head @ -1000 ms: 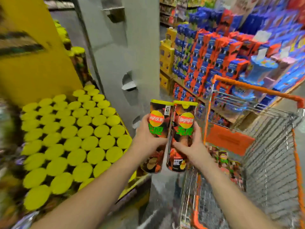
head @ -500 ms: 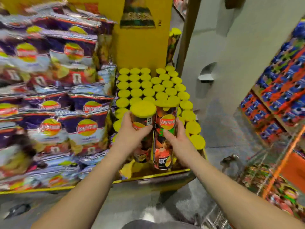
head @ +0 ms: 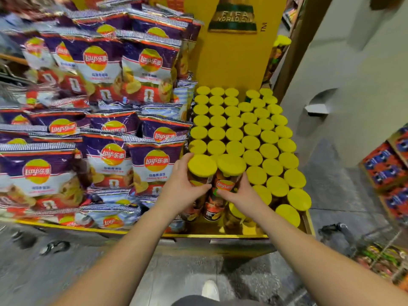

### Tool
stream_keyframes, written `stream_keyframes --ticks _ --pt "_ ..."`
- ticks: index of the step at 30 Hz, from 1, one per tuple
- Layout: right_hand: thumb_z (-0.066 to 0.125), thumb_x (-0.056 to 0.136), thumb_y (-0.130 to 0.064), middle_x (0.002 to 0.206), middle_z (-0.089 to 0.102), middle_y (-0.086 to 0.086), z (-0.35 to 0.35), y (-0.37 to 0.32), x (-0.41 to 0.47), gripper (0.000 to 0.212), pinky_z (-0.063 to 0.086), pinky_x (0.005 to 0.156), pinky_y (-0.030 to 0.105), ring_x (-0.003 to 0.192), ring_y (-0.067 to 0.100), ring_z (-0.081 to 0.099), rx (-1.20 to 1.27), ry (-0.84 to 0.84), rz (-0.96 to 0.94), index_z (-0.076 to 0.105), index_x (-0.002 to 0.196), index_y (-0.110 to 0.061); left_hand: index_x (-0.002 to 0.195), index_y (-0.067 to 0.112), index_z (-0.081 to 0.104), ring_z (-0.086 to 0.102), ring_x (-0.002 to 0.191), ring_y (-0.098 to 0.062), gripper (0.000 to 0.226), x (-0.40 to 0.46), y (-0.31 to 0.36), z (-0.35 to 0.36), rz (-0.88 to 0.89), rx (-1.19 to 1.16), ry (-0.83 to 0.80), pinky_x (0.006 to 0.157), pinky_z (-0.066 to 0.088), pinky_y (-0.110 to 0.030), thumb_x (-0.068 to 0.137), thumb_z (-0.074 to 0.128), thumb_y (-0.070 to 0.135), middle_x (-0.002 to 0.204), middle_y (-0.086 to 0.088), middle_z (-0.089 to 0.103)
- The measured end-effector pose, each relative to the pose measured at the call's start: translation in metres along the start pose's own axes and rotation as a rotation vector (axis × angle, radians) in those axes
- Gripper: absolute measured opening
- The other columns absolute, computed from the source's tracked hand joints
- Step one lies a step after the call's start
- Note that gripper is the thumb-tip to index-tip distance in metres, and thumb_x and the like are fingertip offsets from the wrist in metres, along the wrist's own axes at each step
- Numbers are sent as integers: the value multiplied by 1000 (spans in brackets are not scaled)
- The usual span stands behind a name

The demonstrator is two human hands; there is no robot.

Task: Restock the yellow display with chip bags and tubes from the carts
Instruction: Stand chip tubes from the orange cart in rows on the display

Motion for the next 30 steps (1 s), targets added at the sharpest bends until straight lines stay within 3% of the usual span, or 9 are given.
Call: stream_keyframes --ticks 4,9,13,15,17,21,24,26,30 --pt "80 75 -40 141 46 -7 -2 2 4 95 41 106 36 127 16 47 3 8 -3 21 148 -28 144 32 25 58 106 -19 88 2 -2 0 -5 5 9 81 40 -24 76 79 37 133 12 37" --pt "78 79 -35 126 42 -16 -2 4 -1 90 37 98 23 117 6 43 -91 -12 -46 20 147 -28 142 33 25 50 119 -14 88 5 -1 -3 4 -81 35 96 47 -32 74 81 38 138 6 42" --pt "81 75 -36 126 44 -14 -1 10 0 89 37 97 21 118 6 44 -146 -14 -69 23 143 -30 140 33 26 57 105 -12 85 2 -1 -3 7 -97 21 83 45 -22 76 81 33 130 9 45" --pt "83 73 -36 132 43 -12 1 11 1 94 36 101 22 121 5 42 -187 -18 -94 24 145 -29 138 36 25 62 84 -1 83 0 -9 -1 -6 -113 2 73 46 -15 76 80 31 123 14 46" --pt "84 71 -37 135 43 -13 5 16 2 98 34 104 22 123 4 40 -209 -33 -102 23 147 -29 137 38 25 58 76 11 83 -4 -24 6 -36 -112 -29 65 45 -7 77 80 29 121 16 44" --pt "82 67 -48 148 39 -9 16 32 4 108 37 112 38 135 14 39 -239 -75 -60 12 149 -42 140 30 25 51 102 5 85 -10 -58 32 -119 -94 -131 79 42 -8 76 81 20 121 14 42" --pt "81 68 -50 149 39 -8 23 34 4 107 34 113 40 135 16 40 -359 -108 -78 12 150 -40 144 25 25 41 127 -19 90 -11 -80 48 -135 39 -167 102 38 -30 74 82 25 134 0 39" --pt "75 73 -54 152 35 -7 28 33 5 101 28 113 40 137 17 35 -583 -118 -136 14 151 -36 147 21 24 36 129 -22 91 -12 -89 55 -139 141 -188 104 33 -32 75 80 29 136 -6 37" --pt "66 80 -47 152 29 -2 41 31 7 89 26 110 42 138 21 29 -911 -131 -250 15 152 -34 151 20 22 33 130 -23 92 -8 -95 64 -15 496 -190 104 32 -40 79 72 47 145 -1 37"
Point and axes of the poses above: each hand's wrist, its own x-axis towards the middle knuckle, its own z-axis out of the palm, y = z × x, the point moved 10 cm from there along x, towards the middle knuckle
